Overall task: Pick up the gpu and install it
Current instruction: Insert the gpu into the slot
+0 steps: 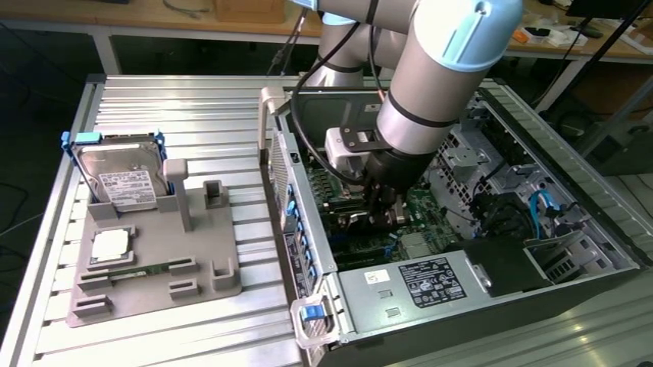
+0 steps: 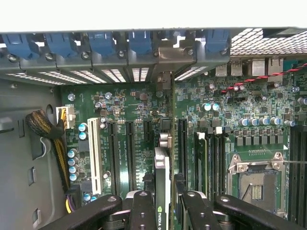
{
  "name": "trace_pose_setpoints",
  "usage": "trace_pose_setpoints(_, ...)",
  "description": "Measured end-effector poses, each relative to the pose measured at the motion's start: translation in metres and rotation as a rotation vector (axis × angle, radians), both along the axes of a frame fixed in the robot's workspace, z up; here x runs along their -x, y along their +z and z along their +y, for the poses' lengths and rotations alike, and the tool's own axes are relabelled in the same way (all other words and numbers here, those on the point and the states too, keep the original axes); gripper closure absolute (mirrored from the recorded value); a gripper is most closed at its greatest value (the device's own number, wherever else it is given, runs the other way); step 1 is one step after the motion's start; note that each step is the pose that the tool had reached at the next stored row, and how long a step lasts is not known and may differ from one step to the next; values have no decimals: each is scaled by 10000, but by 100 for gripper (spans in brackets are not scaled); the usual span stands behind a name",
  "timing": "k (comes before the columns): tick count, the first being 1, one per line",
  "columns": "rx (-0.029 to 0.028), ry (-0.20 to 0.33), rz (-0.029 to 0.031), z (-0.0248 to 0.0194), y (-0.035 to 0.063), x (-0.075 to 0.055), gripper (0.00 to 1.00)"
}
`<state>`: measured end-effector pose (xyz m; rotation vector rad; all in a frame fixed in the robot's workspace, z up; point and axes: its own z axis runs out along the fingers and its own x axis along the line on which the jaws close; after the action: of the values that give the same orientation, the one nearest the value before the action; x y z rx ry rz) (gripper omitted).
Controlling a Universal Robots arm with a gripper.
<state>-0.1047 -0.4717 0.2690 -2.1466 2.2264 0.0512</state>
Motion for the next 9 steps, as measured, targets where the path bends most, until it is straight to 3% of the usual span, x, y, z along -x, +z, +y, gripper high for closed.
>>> trace_pose_setpoints(9, -32, 0, 2, 0, 1, 0, 73)
